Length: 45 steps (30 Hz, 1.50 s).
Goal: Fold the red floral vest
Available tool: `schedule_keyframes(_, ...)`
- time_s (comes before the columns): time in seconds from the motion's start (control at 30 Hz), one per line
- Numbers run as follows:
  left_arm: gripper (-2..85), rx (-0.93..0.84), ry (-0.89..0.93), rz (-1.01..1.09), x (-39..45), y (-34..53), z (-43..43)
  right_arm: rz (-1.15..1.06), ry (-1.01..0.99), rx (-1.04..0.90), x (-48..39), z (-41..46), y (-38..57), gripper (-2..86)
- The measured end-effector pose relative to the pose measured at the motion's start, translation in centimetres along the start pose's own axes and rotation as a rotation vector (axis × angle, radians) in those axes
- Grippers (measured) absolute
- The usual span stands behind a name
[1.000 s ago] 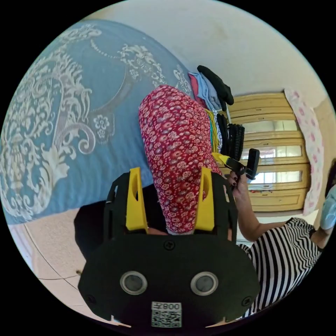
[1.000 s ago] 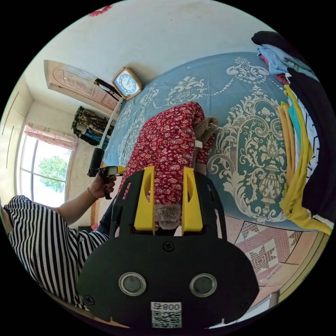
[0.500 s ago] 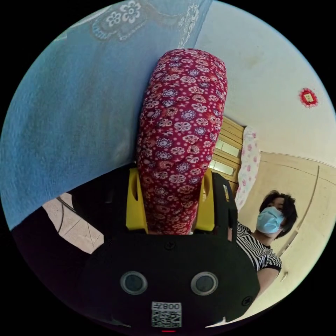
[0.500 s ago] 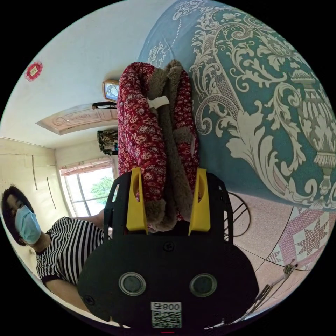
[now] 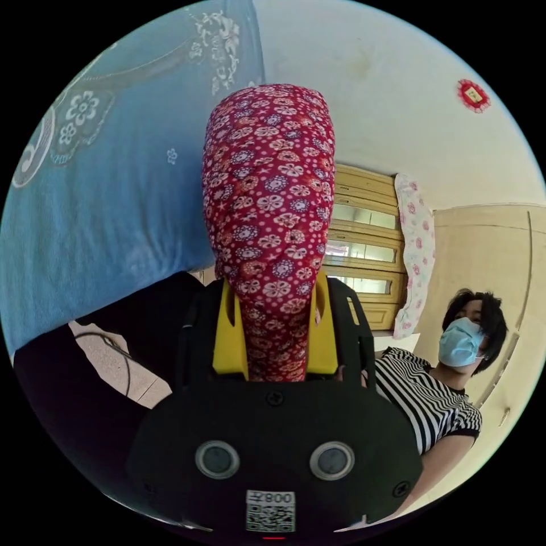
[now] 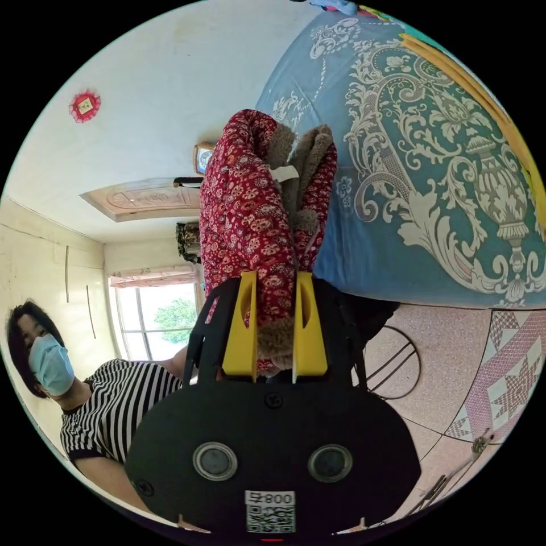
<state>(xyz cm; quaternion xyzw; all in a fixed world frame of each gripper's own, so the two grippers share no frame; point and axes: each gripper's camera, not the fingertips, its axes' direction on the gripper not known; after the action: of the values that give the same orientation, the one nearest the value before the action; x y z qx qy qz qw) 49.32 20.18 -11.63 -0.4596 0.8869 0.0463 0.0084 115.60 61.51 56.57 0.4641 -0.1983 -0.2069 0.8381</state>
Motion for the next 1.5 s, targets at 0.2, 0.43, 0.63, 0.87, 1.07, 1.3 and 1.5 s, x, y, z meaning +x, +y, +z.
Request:
schedule_keyframes(0.2, 18.0, -0.002, -0.004, 0.156, 5.5, 2.3, 1.7, -0.139, -0.041, 0.096, -5.0, -3.9, 4.5, 9.7)
schedule_keyframes(0.43, 18.0, -0.031, -0.006, 0.293, 9.9, 5.5, 5.8, -0.258, -0.030, 0.166, -9.5, -8.3, 10.9, 9.4)
schedule_keyframes(0.63, 18.1, -0.089, -0.002, 0.353, 11.1, 6.5, 11.4, -0.291, -0.033, 0.256, -10.8, -12.6, 16.3, 9.1)
schedule_keyframes(0.87, 18.2, -0.154, -0.032, 0.379, 11.5, 5.1, 18.8, -0.288, -0.068, 0.326, -10.8, -17.7, 19.3, 9.1)
schedule_keyframes(1.07, 18.2, -0.170, -0.072, 0.382, 11.0, 0.7, 23.5, -0.293, -0.092, 0.328, -11.3, -21.4, 16.8, 9.0)
schedule_keyframes(1.3, 18.3, -0.190, -0.140, 0.363, 10.5, -7.2, 27.8, -0.258, -0.146, 0.289, -12.1, -25.5, 10.8, 9.0)
schedule_keyframes(1.5, 18.3, -0.199, -0.140, 0.311, 10.3, -13.6, 32.7, -0.214, -0.151, 0.296, -15.0, -31.5, 8.1, 9.1)
